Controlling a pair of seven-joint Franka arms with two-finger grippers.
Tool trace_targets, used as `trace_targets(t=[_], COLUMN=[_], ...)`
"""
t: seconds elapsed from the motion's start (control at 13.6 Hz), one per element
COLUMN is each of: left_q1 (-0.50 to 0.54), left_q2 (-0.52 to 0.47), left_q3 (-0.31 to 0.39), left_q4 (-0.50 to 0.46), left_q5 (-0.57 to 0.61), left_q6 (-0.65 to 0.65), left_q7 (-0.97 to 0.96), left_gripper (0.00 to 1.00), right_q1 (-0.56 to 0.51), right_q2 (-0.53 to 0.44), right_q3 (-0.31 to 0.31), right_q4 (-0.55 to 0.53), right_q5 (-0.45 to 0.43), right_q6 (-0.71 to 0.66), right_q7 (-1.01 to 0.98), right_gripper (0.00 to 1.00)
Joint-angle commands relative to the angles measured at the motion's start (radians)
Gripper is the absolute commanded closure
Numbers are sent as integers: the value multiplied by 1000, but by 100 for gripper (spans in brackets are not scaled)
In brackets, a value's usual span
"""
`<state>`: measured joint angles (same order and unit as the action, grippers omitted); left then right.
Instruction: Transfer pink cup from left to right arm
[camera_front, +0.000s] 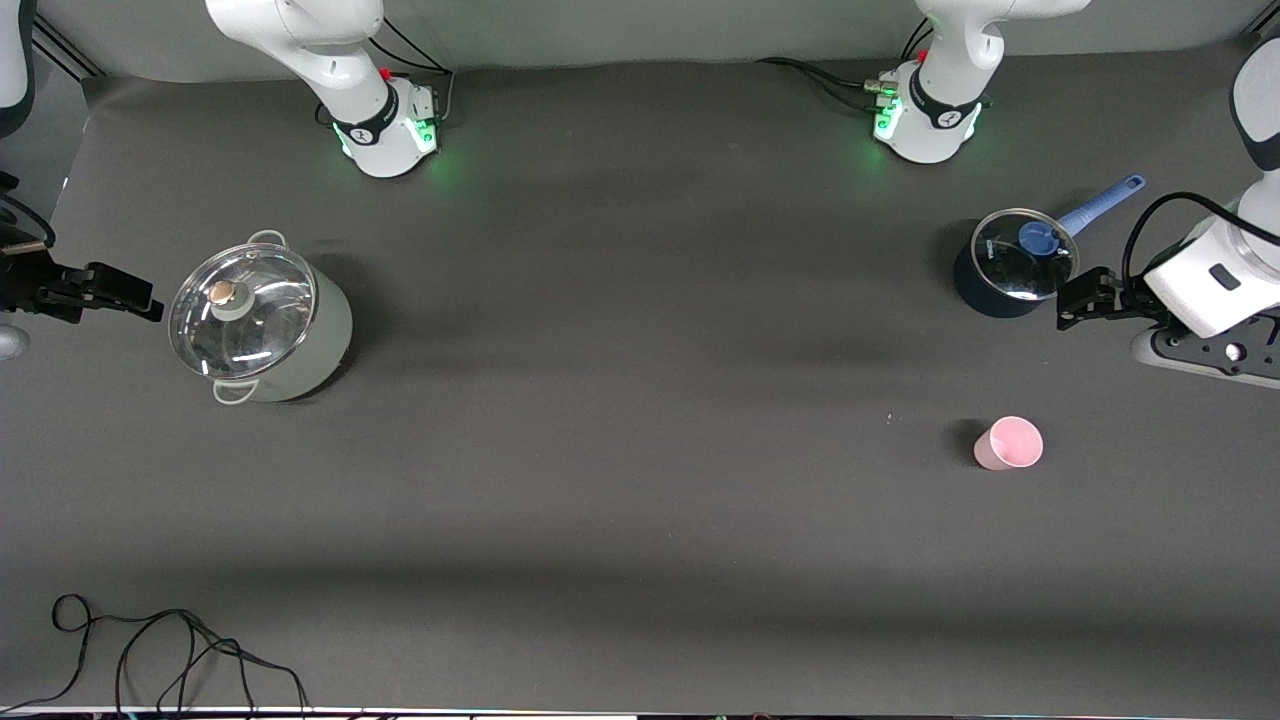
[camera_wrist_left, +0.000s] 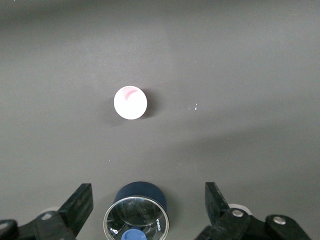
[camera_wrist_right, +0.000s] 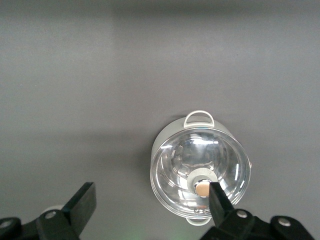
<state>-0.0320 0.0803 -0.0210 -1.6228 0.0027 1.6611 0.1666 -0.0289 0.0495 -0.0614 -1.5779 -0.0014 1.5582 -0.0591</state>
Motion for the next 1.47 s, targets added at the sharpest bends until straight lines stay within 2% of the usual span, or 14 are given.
trace_targets(t=[0.0,0.51,0.73,1.1,1.4], left_q1=[0,23,96,213,348], left_q2=[7,7,16,65,145], left_q3=[3,9,9,7,7], left_q4=[24,27,27,31,31], left_q5=[11,11,8,-10,-137], left_q6=[-23,-43,-49,21,77], left_q7=[13,48,251,688,1060], left_gripper=[0,0,0,0,0], right_q1=[-2,-3,3,3,3], right_q2=[-26,-31,-33,-34,-34], right_q3=[-5,-6,-5,-5,-6], right_q4=[-10,-7,-8,-7,-8], right_q5=[3,4,4,4,4], right_q6=[-12,-13,-13,-15,-15], right_q7=[-28,-38,-36,-38,-38], right_gripper=[0,0,0,0,0])
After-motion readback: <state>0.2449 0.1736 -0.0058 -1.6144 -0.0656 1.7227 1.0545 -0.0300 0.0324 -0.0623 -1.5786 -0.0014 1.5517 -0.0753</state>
